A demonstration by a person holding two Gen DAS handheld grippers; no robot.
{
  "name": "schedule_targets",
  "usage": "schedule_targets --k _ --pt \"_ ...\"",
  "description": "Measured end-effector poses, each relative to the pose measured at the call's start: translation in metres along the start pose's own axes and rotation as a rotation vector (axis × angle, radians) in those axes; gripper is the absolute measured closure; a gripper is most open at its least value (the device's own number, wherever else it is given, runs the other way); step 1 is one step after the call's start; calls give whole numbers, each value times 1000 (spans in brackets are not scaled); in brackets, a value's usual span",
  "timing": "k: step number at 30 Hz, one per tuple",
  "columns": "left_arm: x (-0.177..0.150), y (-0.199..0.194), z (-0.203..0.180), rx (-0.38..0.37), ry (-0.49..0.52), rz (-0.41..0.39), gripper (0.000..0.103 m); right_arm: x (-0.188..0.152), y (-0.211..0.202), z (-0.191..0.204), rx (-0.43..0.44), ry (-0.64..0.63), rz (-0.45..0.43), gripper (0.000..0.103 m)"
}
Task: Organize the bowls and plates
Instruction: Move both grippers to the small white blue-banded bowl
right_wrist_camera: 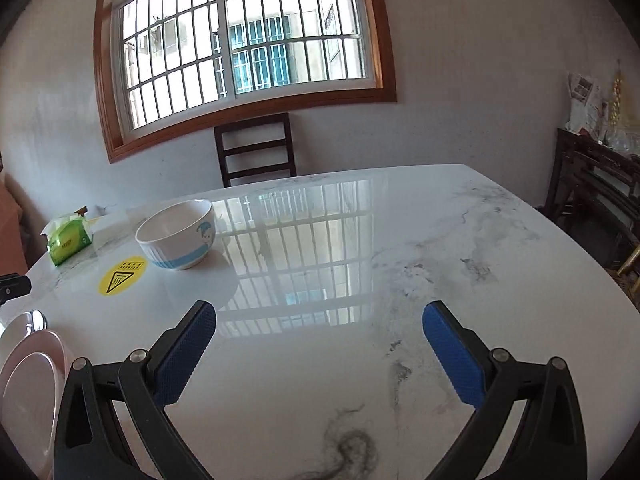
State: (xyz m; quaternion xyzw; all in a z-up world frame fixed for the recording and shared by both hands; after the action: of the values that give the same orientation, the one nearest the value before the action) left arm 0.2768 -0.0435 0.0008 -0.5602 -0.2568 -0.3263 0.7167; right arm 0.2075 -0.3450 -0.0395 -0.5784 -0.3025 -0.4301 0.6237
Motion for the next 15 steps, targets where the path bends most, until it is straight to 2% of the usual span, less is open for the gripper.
schedule_targets --k 3,5,6,7,9,12,13,15 --pt "7 3 1 19 2 -15 70 1 -7 -13 -181 6 -21 0" --pt "13 5 2 43 8 -33 69 0 -8 -12 -207 -10 -9 0" --pt "15 6 2 52 12 -37 66 0 -7 -9 -177 -16 -5 0" --pt "17 8 2 60 15 -36 56 -1 -6 -5 -124 -20 -3 0" --pt "22 13 2 59 15 -30 47 -2 -2 4 6 -8 17 0" --pt "29 25 3 -19 -19 12 47 -4 4 6 129 60 27 0" --pt "31 30 3 -41 -26 33 47 -4 7 8 203 87 35 0" --pt "36 38 3 -69 -31 42 47 -7 22 20 344 140 129 1"
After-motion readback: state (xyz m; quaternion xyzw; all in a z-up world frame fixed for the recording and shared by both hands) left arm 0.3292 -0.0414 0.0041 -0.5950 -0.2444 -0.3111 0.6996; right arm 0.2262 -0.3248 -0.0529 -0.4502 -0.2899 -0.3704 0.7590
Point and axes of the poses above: each gripper's, at about its wrist camera, not at the fingertips, and y roughly the way its jaws point, z to its left, x to its top, the point moved 8 cm from there along y, roughly the way its jaws point, and after that the axes turned 13 degrees about x, right-handed, at the moved point
